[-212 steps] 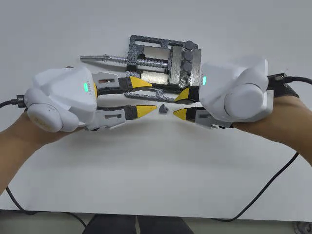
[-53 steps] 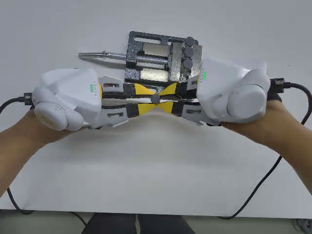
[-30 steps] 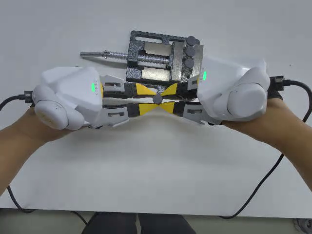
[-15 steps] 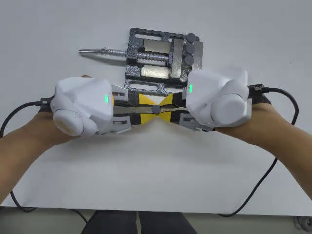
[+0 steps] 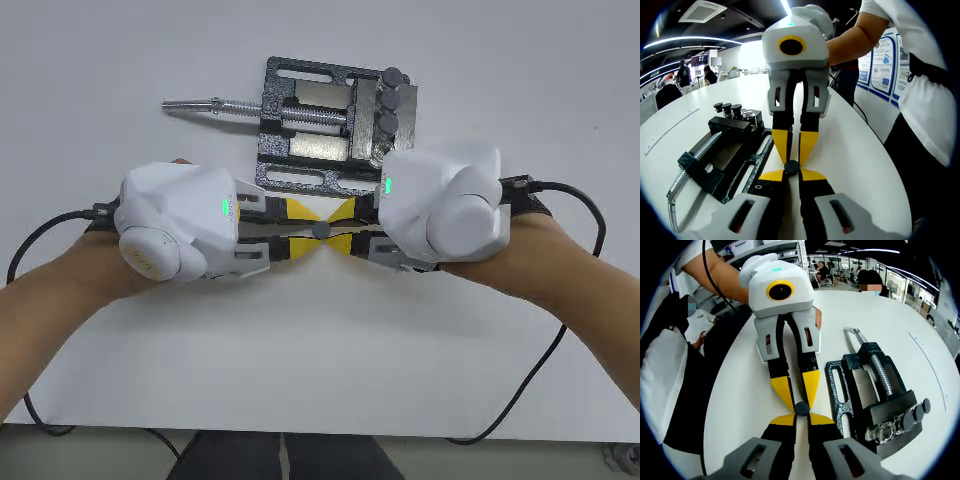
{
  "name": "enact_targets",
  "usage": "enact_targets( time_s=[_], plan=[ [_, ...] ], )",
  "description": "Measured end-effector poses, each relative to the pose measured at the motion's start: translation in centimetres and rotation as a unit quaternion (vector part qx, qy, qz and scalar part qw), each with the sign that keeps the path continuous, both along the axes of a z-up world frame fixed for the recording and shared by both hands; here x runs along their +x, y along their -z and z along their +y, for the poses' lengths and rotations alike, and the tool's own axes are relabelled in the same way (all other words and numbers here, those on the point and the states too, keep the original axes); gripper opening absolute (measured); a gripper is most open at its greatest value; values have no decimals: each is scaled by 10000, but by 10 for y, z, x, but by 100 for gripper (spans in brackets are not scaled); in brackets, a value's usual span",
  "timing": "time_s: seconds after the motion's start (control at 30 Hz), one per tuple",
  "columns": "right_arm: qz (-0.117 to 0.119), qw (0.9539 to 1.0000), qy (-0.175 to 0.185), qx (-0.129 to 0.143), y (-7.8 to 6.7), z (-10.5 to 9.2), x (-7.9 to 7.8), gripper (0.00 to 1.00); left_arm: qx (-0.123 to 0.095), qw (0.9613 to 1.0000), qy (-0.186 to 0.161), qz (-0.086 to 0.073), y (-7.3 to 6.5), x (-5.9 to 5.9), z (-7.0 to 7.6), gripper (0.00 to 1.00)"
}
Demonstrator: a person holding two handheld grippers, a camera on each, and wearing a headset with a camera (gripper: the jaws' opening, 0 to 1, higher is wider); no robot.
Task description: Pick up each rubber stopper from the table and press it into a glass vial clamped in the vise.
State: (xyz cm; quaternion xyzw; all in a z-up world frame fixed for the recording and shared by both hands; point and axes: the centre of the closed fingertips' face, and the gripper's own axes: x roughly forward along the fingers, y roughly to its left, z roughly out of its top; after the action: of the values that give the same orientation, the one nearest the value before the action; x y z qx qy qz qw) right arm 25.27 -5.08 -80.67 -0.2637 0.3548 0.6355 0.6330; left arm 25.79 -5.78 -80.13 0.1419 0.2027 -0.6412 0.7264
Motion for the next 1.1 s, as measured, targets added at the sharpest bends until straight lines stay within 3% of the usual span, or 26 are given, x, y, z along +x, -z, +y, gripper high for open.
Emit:
enact_targets(
  time_s=[0.67, 1.1],
  plan=[
    [-31, 10000, -28, -54, -1, -2, -1, 9, -7, 10000, -28, -17, -5, 1, 0, 8],
    [-221, 9995, -163, -149, -7, -1, -1, 12, -105, 9998, -156, 22, -11, 2, 15, 12]
  ],
)
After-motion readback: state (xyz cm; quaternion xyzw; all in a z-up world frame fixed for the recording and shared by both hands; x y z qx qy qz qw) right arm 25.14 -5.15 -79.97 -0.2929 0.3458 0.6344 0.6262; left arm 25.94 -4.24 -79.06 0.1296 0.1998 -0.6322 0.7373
